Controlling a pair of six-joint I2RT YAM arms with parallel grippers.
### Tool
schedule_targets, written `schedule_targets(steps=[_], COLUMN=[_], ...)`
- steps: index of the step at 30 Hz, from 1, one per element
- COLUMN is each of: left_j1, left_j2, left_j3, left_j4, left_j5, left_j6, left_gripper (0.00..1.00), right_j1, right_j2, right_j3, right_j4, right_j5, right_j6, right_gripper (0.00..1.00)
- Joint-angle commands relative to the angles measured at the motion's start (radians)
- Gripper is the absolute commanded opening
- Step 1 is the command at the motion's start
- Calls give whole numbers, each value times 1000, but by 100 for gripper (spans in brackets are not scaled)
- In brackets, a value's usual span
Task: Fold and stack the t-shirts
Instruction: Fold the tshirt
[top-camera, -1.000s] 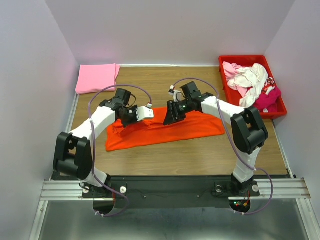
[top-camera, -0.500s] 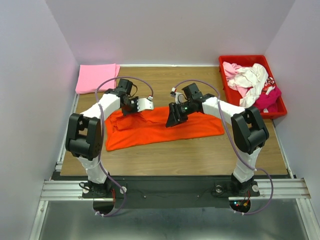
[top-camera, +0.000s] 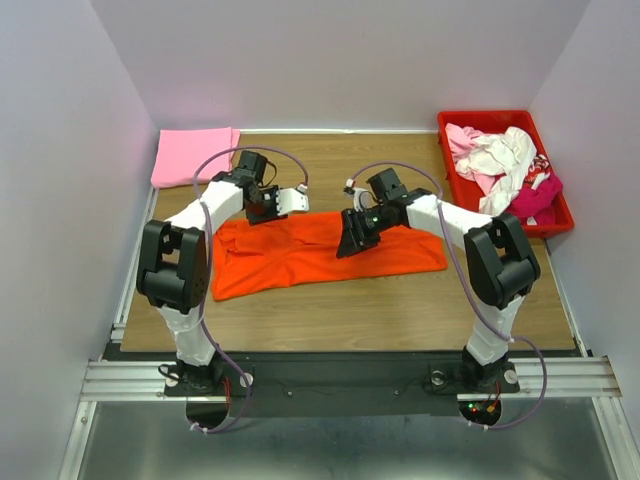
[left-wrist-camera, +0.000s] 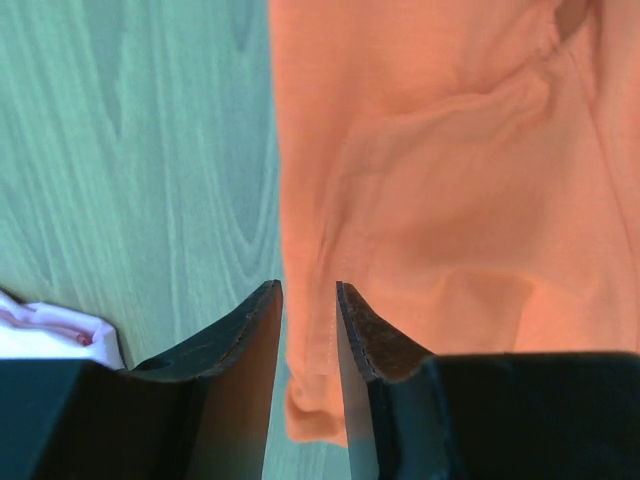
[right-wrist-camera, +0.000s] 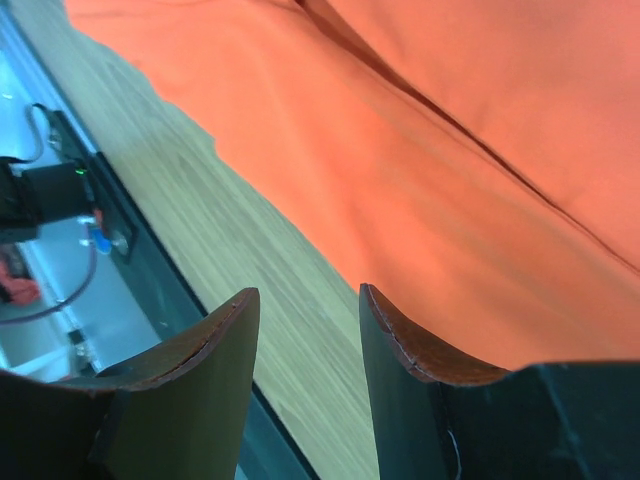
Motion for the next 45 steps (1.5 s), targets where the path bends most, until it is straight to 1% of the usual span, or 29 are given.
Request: schedule_targets(steps=[1,4,5,6,7,8,9,10,13,15,17,21,25,31,38,40,41,42,43,45], left_j1=[66,135,186,208,248,264,270,302,350,376,389,397,399,408,419,420,420,422,425,435], left_j2=[-45,-93,-114,-124,-151,-167,-183,-197,-252,-260,-248,-234,-204,-199,-179,-158,-148,-135,-127,-118], left_j3=[80,83,72,64,29,0,-30,-66,-231,-276,-319,-368,-385,-382,-351,-353,-353,-353,-351,-341], left_j4=[-31,-68,-94,-117,-147,-149,-149,-151,-103,-92,-97,-92,-109,-149,-198,-192,-171,-157,-137,-114], left_j5=[77,149,168,188,218,228,231,228,184,164,151,150,171,243,274,265,236,213,173,131], left_j6=[-119,-199,-257,-277,-296,-325,-355,-357,-380,-382,-385,-394,-397,-385,-363,-369,-380,-403,-411,-423], left_gripper=[41,41,41,41,41,41,42,43,45,45,45,46,46,46,45,41,28,21,9,0], right_j1=[-39,-78,-87,-105,-116,-128,-151,-167,-229,-253,-277,-288,-296,-297,-297,-297,-297,-297,-297,-299], right_j2=[-78,-95,-109,-115,-127,-134,-140,-149,-177,-181,-174,-129,-72,-22,-16,-13,-14,-16,-20,-26], right_j3=[19,12,7,2,-7,-11,-17,-30,-48,-60,-73,-87,-91,-103,-108,-113,-116,-123,-129,-143], right_j4=[-91,-136,-158,-169,-189,-200,-208,-214,-232,-235,-240,-240,-240,-240,-240,-240,-242,-243,-243,-246], right_j5=[68,120,139,163,200,217,260,280,343,378,427,519,561,584,590,602,608,617,637,656], right_j6=[-112,-187,-190,-242,-258,-293,-307,-321,-376,-404,-443,-474,-490,-508,-511,-519,-522,-531,-539,-560], right_gripper=[50,50,49,48,47,46,45,44,43,42,42,40,38,37,36,36,36,36,36,36])
